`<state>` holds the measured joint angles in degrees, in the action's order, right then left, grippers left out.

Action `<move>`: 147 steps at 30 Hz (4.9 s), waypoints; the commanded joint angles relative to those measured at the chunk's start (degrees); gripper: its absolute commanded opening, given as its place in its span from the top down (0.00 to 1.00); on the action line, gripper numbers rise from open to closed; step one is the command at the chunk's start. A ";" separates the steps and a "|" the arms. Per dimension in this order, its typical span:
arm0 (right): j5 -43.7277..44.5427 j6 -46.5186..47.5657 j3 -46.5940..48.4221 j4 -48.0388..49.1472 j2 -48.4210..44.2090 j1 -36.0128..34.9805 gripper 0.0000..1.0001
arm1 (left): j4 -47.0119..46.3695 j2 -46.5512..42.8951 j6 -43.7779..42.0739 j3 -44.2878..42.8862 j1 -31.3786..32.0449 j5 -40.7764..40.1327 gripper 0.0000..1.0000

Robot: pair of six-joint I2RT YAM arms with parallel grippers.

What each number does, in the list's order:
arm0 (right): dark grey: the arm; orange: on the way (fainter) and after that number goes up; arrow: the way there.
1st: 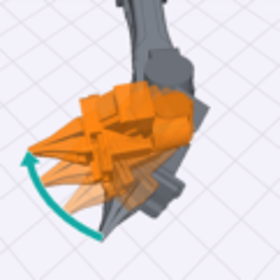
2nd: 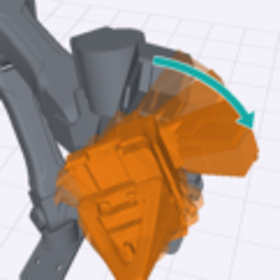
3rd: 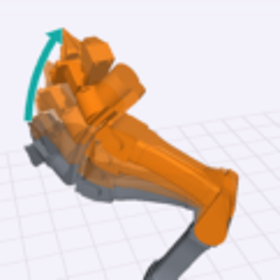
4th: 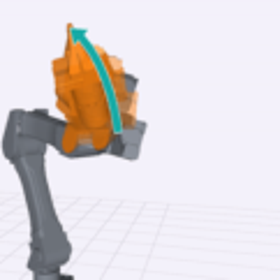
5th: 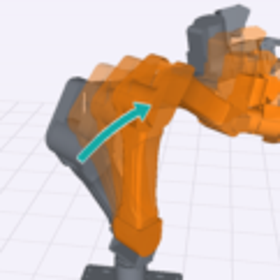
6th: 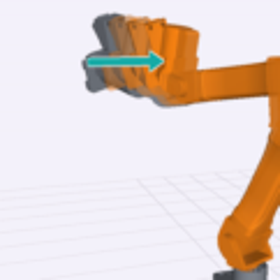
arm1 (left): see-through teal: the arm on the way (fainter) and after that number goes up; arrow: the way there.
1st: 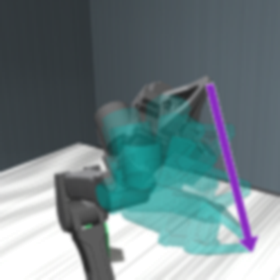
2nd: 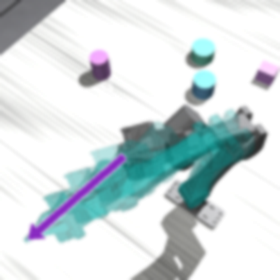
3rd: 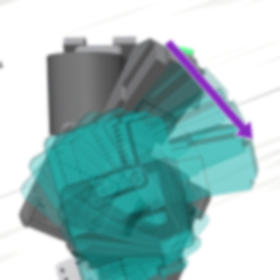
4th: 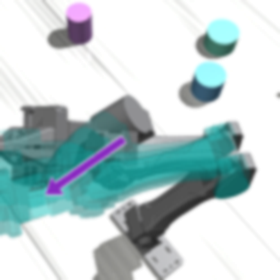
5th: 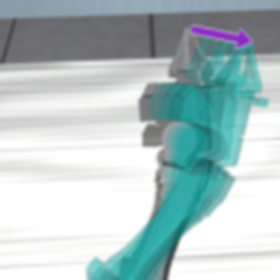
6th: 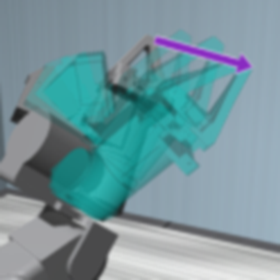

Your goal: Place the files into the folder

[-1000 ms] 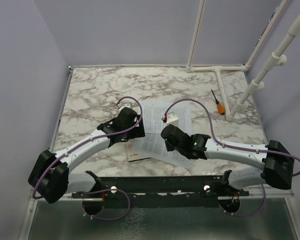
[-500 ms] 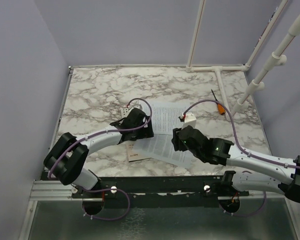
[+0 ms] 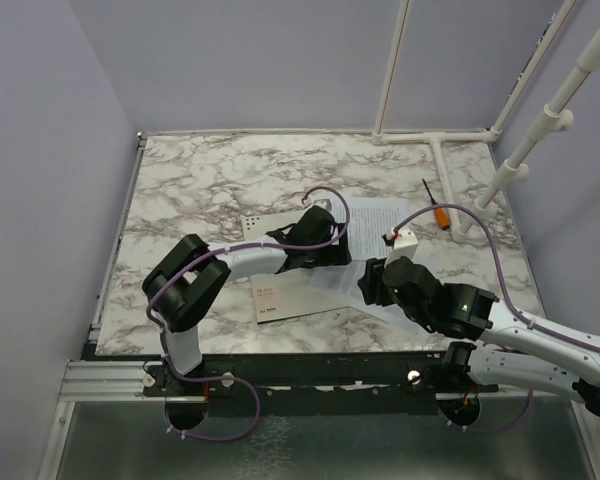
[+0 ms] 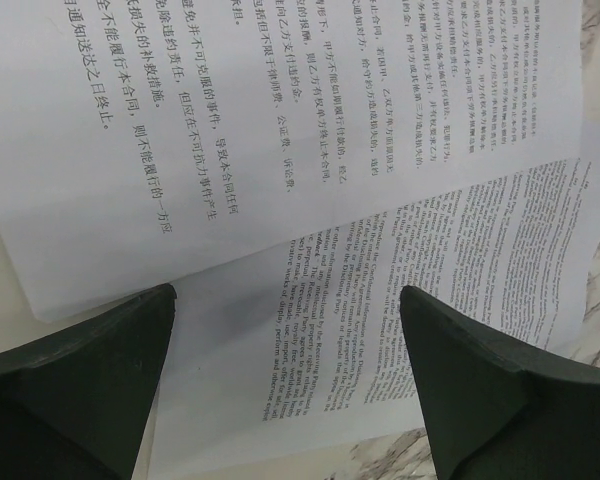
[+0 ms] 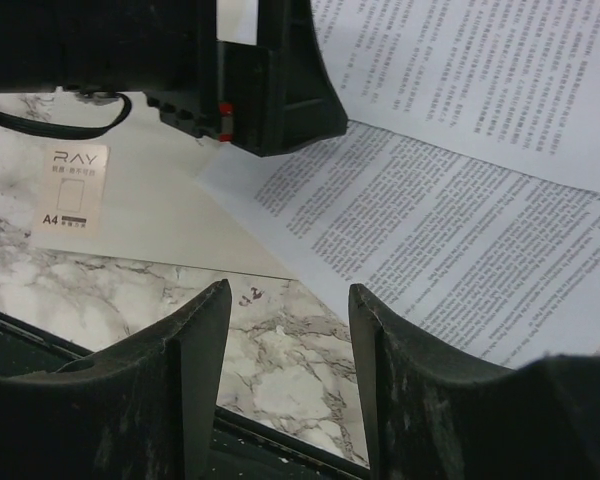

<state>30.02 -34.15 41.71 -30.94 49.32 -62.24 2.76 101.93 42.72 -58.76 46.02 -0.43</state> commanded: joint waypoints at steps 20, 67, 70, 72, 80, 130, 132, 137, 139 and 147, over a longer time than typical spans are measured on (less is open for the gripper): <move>5.70 -2.68 2.89 -7.80 -5.96 0.18 0.44 | 9.01 11.52 -5.34 -23.98 6.55 4.09 0.06; -29.75 5.85 9.99 23.80 38.34 19.36 0.07 | 16.19 -32.83 -7.11 18.11 -23.17 0.54 0.01; -31.05 5.55 9.52 25.00 40.08 20.68 0.07 | 14.75 -31.04 -6.20 18.97 -23.17 3.17 0.01; -32.47 5.42 9.29 25.75 41.44 21.58 0.07 | 14.02 -29.96 -5.76 19.36 -23.17 3.93 0.01; -35.96 4.98 8.75 28.39 44.99 22.71 0.07 | 13.31 -27.57 -4.42 20.19 -23.17 2.47 0.01; -49.84 -3.47 -2.75 44.46 43.65 23.04 0.11 | 10.59 -20.66 -5.10 18.79 -21.55 4.76 0.01; -51.39 -4.39 -3.09 45.94 42.96 22.99 0.11 | 10.60 -20.87 -5.10 18.87 -21.51 4.71 0.01; -54.05 -6.64 -4.62 49.87 40.18 23.03 0.12 | 10.97 -21.44 -5.15 18.90 -21.44 4.37 0.01; -55.02 -7.54 -5.11 51.34 39.16 23.04 0.12 | 11.15 -21.71 -5.11 18.93 -21.49 4.13 0.01; -56.39 -11.67 -8.09 58.02 35.81 22.99 0.14 | 11.39 -22.96 -4.68 19.19 -21.50 4.63 0.01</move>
<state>-20.91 -41.71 34.22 17.58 87.68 -38.20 13.80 80.53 36.80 -39.72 23.92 0.36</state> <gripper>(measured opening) 0.872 0.990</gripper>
